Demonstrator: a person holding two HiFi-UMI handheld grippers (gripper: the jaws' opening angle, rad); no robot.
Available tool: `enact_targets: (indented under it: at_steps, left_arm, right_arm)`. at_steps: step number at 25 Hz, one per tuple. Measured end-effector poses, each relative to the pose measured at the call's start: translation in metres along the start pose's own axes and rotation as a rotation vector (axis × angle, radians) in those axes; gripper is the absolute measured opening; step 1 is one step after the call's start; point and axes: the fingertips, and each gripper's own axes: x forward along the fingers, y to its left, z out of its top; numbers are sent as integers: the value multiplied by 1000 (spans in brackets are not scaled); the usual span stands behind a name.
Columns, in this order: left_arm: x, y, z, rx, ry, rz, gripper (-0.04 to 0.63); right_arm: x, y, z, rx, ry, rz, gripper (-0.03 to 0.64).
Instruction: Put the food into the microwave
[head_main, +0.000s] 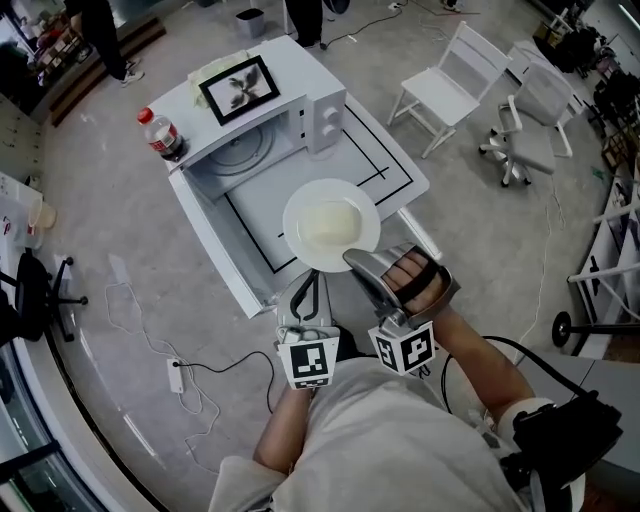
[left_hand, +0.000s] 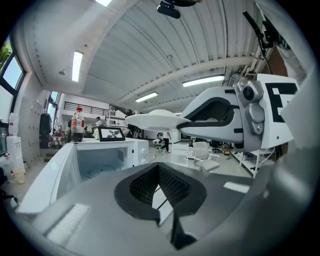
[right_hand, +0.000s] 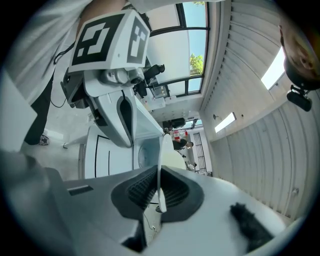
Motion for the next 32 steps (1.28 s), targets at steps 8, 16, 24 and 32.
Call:
enact_targets:
  at_steps: [8, 16, 24, 32]
  left_arm:
    - [38, 24, -10, -32, 5, 35, 8]
    - [52, 40, -16, -62, -16, 106, 8]
    - [63, 52, -37, -86, -4, 217, 8]
    - [84, 66, -66, -103, 13, 353, 8]
  right_arm:
    - [50, 2, -13, -22, -35, 33, 20]
    - [74, 11, -15, -48, -95, 43, 20]
    - [104, 28, -29, -70, -161, 62, 20]
    - [148, 45, -39, -79, -246, 76, 20]
